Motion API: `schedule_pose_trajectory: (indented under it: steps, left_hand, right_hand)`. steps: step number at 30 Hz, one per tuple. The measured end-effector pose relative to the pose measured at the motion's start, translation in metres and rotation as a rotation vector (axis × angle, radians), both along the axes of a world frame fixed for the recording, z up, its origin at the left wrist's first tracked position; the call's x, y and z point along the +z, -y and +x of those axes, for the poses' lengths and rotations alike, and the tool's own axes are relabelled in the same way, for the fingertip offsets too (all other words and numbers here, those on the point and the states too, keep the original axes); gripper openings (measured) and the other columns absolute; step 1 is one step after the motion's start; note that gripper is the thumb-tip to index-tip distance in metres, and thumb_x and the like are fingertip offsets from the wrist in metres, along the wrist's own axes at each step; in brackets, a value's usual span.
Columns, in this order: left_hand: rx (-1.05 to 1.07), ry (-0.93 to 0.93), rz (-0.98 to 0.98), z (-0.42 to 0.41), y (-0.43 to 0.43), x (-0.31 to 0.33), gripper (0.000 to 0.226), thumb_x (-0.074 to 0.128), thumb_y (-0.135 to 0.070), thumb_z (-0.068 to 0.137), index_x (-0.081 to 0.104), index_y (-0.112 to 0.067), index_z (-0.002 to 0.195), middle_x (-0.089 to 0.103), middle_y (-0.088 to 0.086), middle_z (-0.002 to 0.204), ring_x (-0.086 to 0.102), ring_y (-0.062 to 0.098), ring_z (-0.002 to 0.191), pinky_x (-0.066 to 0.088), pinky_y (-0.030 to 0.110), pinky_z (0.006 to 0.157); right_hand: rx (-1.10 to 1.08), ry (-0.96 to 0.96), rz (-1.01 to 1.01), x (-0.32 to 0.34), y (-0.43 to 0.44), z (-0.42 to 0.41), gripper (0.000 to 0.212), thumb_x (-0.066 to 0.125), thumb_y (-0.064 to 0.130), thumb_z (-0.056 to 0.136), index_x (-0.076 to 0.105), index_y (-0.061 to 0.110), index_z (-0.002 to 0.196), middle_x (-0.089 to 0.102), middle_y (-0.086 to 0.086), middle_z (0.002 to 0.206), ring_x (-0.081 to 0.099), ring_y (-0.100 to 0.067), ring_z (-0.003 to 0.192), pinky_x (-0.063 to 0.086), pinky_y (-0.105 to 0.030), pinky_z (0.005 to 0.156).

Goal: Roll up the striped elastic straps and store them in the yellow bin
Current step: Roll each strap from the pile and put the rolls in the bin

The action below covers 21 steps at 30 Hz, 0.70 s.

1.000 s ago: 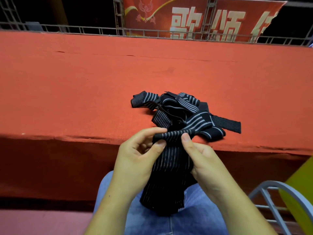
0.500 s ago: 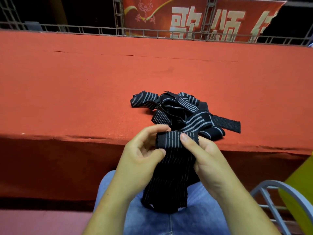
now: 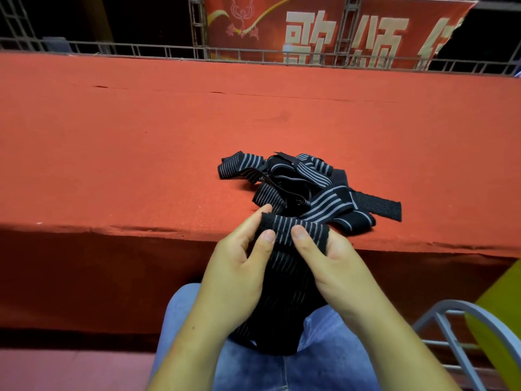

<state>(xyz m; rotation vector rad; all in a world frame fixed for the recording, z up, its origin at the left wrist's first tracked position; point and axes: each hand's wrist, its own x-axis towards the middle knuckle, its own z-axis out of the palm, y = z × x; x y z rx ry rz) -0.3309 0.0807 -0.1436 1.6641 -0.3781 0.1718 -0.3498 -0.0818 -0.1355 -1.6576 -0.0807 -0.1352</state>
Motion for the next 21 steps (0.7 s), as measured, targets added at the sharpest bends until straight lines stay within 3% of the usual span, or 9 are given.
schedule_pose_trajectory:
  steps: [4,7,12,17,21]
  left_hand:
    - [0.013,0.029,0.044,-0.0037,0.004,0.0024,0.04,0.051,-0.018,0.108,0.051,-0.039,0.143,0.063,-0.024,0.138,0.052,-0.009,0.132,0.043,0.027,0.115]
    - [-0.013,0.023,0.031,-0.0039,0.0032,0.0034,0.04,0.052,-0.017,0.107,0.055,-0.034,0.143,0.065,-0.027,0.134,0.054,-0.009,0.13,0.044,0.024,0.112]
    - [-0.091,0.002,-0.008,-0.0053,-0.0007,0.0078,0.037,0.059,-0.011,0.104,0.061,-0.034,0.133,0.07,-0.032,0.119,0.062,-0.009,0.119,0.046,0.008,0.095]
    - [-0.084,-0.008,-0.075,-0.0035,-0.0015,0.0044,0.028,0.062,-0.007,0.102,0.072,-0.025,0.122,0.078,-0.006,0.113,0.072,0.014,0.11,0.057,0.032,0.097]
    - [-0.028,0.009,-0.132,-0.0015,-0.0016,0.0024,0.032,0.065,-0.001,0.098,0.073,-0.027,0.116,0.077,-0.004,0.111,0.072,0.016,0.108,0.056,0.033,0.096]
  right_hand:
    - [0.007,0.01,-0.009,0.0012,-0.0001,-0.0019,0.036,0.06,0.055,0.092,0.077,0.027,0.106,0.081,-0.002,0.107,0.077,-0.018,0.103,0.059,-0.051,0.099]
    - [-0.005,0.033,-0.03,0.0011,0.0012,-0.0019,0.031,0.059,0.054,0.092,0.076,0.032,0.103,0.081,-0.001,0.104,0.077,-0.017,0.101,0.06,-0.048,0.096]
    - [-0.034,0.055,-0.017,0.0003,0.0053,-0.001,0.029,0.061,0.051,0.092,0.077,0.029,0.101,0.081,-0.001,0.101,0.078,-0.017,0.098,0.061,-0.042,0.091]
    - [-0.051,0.006,0.07,0.0007,0.0043,-0.0021,0.041,0.065,0.052,0.086,0.08,0.017,0.104,0.082,-0.004,0.1,0.079,-0.018,0.098,0.06,-0.033,0.085]
    - [-0.01,-0.082,0.132,0.0019,0.0044,-0.0047,0.051,0.062,0.059,0.086,0.08,0.015,0.106,0.082,-0.006,0.106,0.078,-0.021,0.104,0.06,-0.04,0.096]
